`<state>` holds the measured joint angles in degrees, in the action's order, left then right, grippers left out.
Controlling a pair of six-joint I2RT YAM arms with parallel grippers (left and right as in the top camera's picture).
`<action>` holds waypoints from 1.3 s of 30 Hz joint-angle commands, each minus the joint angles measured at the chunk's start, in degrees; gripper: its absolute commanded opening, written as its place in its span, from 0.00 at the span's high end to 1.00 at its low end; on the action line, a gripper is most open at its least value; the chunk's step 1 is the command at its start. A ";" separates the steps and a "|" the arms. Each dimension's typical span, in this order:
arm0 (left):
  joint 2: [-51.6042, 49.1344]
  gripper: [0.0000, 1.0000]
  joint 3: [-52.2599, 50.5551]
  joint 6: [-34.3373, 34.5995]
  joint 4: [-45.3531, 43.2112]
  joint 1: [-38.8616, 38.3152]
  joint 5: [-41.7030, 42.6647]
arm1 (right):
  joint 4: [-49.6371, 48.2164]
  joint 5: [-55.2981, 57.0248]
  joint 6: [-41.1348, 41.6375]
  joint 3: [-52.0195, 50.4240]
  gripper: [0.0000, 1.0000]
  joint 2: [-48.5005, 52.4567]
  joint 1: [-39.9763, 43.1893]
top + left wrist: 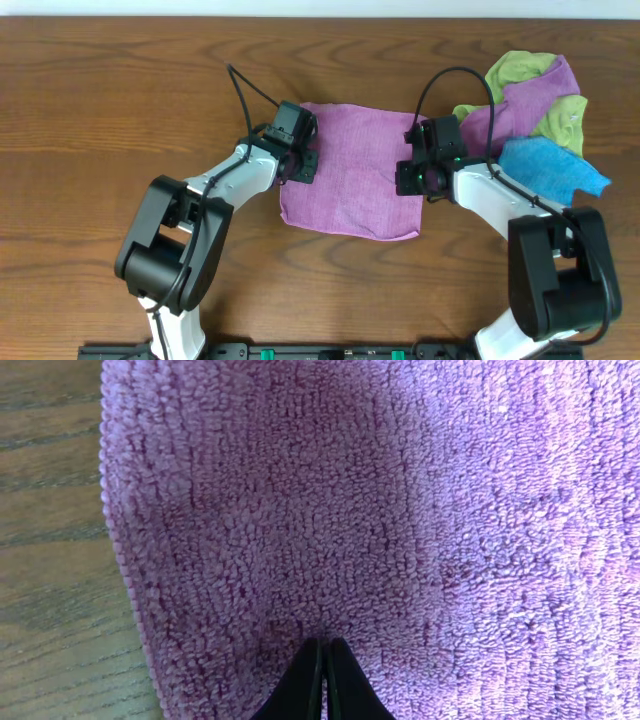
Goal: Fold the cloth
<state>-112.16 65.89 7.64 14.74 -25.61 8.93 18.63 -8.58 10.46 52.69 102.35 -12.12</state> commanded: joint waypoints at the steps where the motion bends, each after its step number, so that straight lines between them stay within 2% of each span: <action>1: -0.98 0.94 -3.15 0.76 2.05 0.46 -5.75 | 0.20 -0.04 1.36 -0.72 0.99 2.67 -3.34; 7: -0.98 0.94 -3.61 0.76 6.16 3.72 -13.33 | -2.73 -0.52 4.50 -0.61 0.99 2.67 -10.38; 12: -0.98 0.94 -3.61 1.20 10.95 10.32 -14.86 | -7.30 -0.68 7.98 -0.46 0.99 2.67 -15.63; 15: -0.98 0.94 -3.61 1.81 13.55 14.88 -11.91 | -8.44 -1.18 9.11 0.26 0.99 2.69 -17.73; 19: -0.98 0.94 -3.61 1.81 14.60 18.58 -2.97 | -9.22 -1.09 9.46 2.03 0.99 2.69 -18.82; 23: -0.98 0.94 -3.98 2.19 16.57 18.18 1.18 | -9.25 -0.61 9.20 4.07 0.99 2.69 -18.21; 34: -0.98 0.94 -7.61 10.62 18.21 14.43 1.22 | -3.65 -1.36 8.98 4.68 0.99 2.80 -17.86; 39: -0.98 0.94 -8.15 10.86 18.25 14.32 1.44 | -2.23 -1.33 7.48 4.66 0.99 3.19 -18.34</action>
<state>-107.96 63.07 16.86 30.55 -10.24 7.77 16.03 -9.56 18.81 56.62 104.62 -29.89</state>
